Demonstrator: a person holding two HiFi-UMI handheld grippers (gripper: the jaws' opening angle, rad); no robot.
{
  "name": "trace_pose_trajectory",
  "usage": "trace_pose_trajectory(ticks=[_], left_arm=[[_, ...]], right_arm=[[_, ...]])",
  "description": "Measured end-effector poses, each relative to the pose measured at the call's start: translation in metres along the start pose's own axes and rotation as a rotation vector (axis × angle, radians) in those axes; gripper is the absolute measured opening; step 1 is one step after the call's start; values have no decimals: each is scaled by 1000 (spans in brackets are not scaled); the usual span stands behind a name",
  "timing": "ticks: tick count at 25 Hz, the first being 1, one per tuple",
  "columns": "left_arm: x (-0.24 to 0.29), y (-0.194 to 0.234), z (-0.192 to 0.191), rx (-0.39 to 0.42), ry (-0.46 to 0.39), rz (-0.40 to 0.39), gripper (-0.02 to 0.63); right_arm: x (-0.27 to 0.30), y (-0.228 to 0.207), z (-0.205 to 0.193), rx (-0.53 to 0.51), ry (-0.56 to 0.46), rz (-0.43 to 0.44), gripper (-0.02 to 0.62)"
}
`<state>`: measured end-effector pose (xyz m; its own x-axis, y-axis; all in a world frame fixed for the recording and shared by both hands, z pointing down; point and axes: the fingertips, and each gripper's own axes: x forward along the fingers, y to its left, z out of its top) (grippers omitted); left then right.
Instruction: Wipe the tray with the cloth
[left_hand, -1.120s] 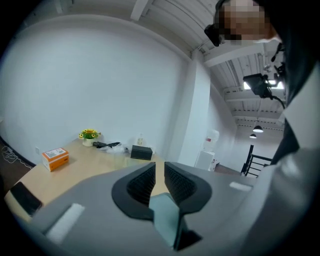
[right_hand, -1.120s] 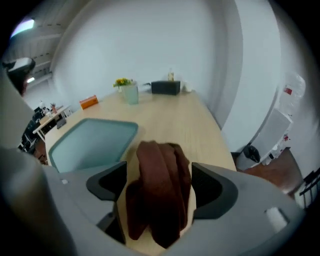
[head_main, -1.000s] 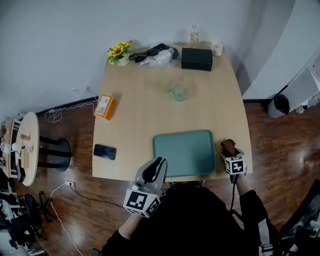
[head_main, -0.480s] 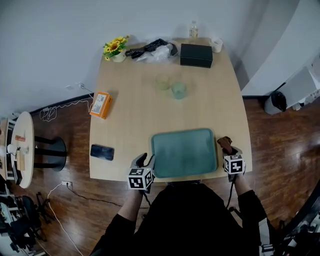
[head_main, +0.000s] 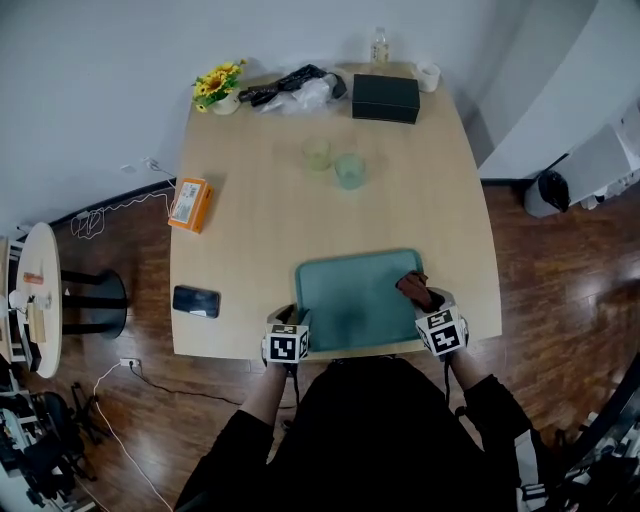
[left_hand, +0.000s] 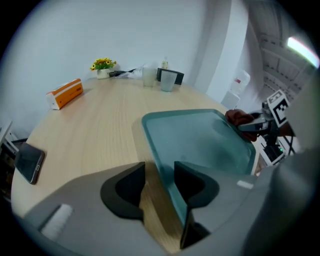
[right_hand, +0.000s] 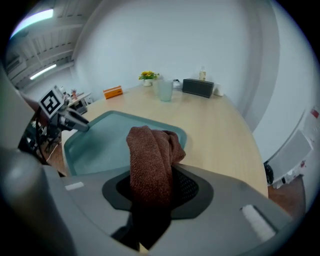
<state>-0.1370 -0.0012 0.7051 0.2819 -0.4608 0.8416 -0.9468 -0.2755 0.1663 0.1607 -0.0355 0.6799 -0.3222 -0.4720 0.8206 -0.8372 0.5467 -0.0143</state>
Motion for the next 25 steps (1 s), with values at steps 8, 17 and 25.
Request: trace_pose_trajectory(ticks=[8,17,25], left_arm=[[1,-4,-2,-50,-22,-8,67],[5,-8,0,-17,-28,-18,67],[4,-5,-4,-27,-24,-30,66]], right_arm=[[-34,69,-65,-135,104,143,133],[26,26,2,-204,40,110,135],[70,-5,66,-222,65,85,132]])
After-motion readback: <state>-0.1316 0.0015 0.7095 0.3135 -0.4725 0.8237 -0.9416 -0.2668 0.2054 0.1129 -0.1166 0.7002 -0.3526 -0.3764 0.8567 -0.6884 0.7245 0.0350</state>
